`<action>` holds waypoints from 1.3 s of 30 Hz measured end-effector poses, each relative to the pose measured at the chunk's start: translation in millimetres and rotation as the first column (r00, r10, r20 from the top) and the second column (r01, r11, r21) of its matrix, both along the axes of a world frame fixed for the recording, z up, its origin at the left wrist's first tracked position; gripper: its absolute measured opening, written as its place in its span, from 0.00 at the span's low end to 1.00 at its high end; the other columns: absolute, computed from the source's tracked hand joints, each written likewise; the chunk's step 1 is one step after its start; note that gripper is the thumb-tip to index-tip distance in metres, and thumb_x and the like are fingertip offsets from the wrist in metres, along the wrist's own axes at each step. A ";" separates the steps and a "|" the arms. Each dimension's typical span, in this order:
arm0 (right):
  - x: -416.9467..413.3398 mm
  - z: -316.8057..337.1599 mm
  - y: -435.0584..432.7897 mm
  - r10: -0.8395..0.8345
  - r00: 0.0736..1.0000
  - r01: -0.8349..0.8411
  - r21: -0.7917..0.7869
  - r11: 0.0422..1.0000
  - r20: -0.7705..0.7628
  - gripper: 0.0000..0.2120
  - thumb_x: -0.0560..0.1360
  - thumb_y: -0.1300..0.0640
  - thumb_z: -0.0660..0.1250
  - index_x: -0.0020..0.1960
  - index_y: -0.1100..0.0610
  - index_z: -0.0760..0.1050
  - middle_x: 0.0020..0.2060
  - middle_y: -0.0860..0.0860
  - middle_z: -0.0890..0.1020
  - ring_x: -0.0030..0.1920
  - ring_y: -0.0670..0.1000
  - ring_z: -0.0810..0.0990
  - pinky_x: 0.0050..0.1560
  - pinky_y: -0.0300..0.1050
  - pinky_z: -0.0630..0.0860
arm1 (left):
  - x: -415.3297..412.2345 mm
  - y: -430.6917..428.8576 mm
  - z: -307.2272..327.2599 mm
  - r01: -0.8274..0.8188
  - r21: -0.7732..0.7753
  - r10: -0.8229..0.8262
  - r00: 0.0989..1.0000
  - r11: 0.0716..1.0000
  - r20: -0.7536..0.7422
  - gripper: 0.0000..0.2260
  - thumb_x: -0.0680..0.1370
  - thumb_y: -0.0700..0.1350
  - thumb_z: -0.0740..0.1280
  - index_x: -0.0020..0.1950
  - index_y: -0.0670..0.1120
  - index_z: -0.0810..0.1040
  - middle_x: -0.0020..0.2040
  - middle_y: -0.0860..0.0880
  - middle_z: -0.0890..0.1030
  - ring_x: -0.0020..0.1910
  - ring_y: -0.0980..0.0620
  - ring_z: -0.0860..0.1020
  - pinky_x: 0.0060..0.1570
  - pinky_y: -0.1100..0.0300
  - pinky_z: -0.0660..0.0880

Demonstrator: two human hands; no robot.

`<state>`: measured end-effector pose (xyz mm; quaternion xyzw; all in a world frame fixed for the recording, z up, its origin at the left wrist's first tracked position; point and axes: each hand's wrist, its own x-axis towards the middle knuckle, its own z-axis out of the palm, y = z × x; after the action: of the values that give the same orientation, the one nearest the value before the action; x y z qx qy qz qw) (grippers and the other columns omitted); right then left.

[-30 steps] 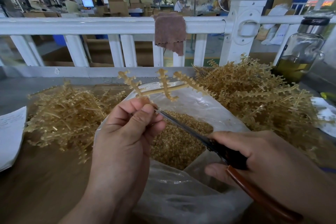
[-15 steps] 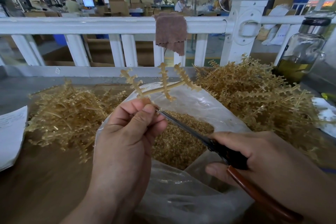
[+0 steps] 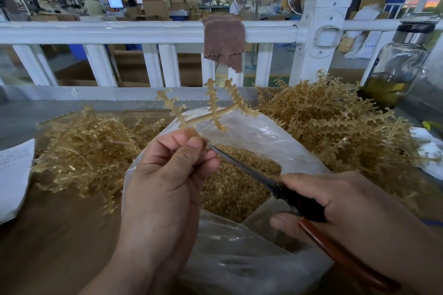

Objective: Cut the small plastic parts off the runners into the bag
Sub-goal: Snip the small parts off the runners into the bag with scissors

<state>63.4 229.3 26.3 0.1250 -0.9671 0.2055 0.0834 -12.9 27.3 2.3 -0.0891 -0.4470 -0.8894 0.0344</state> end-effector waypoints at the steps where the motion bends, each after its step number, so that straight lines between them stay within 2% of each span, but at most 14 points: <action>1: -0.3 -0.3 -0.3 0.000 1.000 0.000 0.003 1.000 -0.001 0.25 0.70 0.27 0.59 0.45 0.48 0.76 0.33 0.44 0.77 0.34 0.44 0.77 0.33 0.40 0.69 | -0.5 -0.3 -0.3 0.000 0.001 0.000 1.000 1.000 -0.001 0.07 0.71 0.41 0.69 0.35 0.51 0.81 0.38 0.50 0.82 0.36 0.55 0.81 0.38 0.63 0.80; 9: 2.9 1.9 -3.3 -0.040 0.999 0.040 0.003 0.999 -0.016 0.27 0.68 0.27 0.58 0.50 0.48 0.78 0.35 0.43 0.79 0.36 0.42 0.78 0.37 0.41 0.72 | -0.5 0.9 -1.0 -0.008 0.014 0.007 1.000 1.000 0.018 0.06 0.71 0.42 0.69 0.35 0.50 0.81 0.38 0.49 0.82 0.35 0.55 0.81 0.39 0.63 0.80; 13: 2.2 2.2 -3.3 -0.027 1.000 0.027 0.009 1.000 -0.012 0.25 0.69 0.28 0.59 0.49 0.47 0.79 0.36 0.40 0.79 0.35 0.39 0.78 0.36 0.37 0.71 | -0.3 0.8 -1.1 -0.010 0.001 0.010 0.999 1.000 0.036 0.05 0.71 0.43 0.69 0.35 0.50 0.81 0.38 0.48 0.82 0.36 0.55 0.81 0.39 0.63 0.80; 18: 1.6 2.2 -1.6 -0.007 1.000 0.007 0.004 1.000 0.017 0.25 0.70 0.27 0.58 0.48 0.48 0.78 0.35 0.42 0.79 0.34 0.42 0.77 0.33 0.37 0.69 | -0.1 -0.4 0.1 0.006 -0.013 -0.006 0.999 1.000 0.045 0.07 0.73 0.44 0.69 0.35 0.51 0.82 0.38 0.49 0.82 0.37 0.55 0.81 0.40 0.62 0.81; 23: -0.4 1.6 0.0 -0.017 1.000 0.016 0.014 1.000 0.025 0.25 0.69 0.26 0.59 0.48 0.46 0.77 0.35 0.42 0.79 0.35 0.43 0.78 0.33 0.38 0.69 | -2.1 -2.0 -1.6 0.044 0.015 -0.046 0.991 0.999 0.127 0.03 0.72 0.45 0.70 0.41 0.46 0.83 0.40 0.47 0.83 0.37 0.53 0.82 0.37 0.61 0.81; 30: 1.5 3.7 -5.3 -0.042 0.997 0.043 -0.013 0.999 0.058 0.25 0.67 0.25 0.57 0.52 0.41 0.75 0.38 0.42 0.79 0.38 0.44 0.78 0.38 0.40 0.71 | -2.4 -2.9 -1.9 0.109 0.068 -0.120 0.974 0.992 0.191 0.05 0.69 0.45 0.72 0.44 0.46 0.84 0.39 0.48 0.81 0.35 0.54 0.82 0.33 0.61 0.80; 34: 2.1 4.3 -6.2 -0.052 0.997 0.053 -0.013 0.999 0.053 0.24 0.67 0.25 0.56 0.53 0.38 0.74 0.39 0.40 0.79 0.39 0.42 0.78 0.41 0.41 0.72 | -1.9 -2.4 -2.5 0.120 0.065 -0.129 0.977 0.991 0.167 0.02 0.69 0.45 0.72 0.39 0.48 0.84 0.39 0.48 0.82 0.36 0.54 0.82 0.34 0.61 0.80; 39: 2.2 2.7 -6.1 -0.060 0.998 0.060 -0.018 0.998 0.006 0.25 0.68 0.26 0.57 0.52 0.42 0.76 0.38 0.41 0.79 0.40 0.42 0.78 0.43 0.41 0.73 | -0.2 -1.6 -1.9 0.101 0.048 -0.107 0.983 0.994 0.147 0.01 0.67 0.45 0.73 0.36 0.50 0.84 0.41 0.48 0.83 0.37 0.53 0.82 0.35 0.60 0.80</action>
<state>65.6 223.2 29.0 0.0944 -0.9687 0.2120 0.0882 -13.0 25.7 0.4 -0.0446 -0.4251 -0.9030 -0.0439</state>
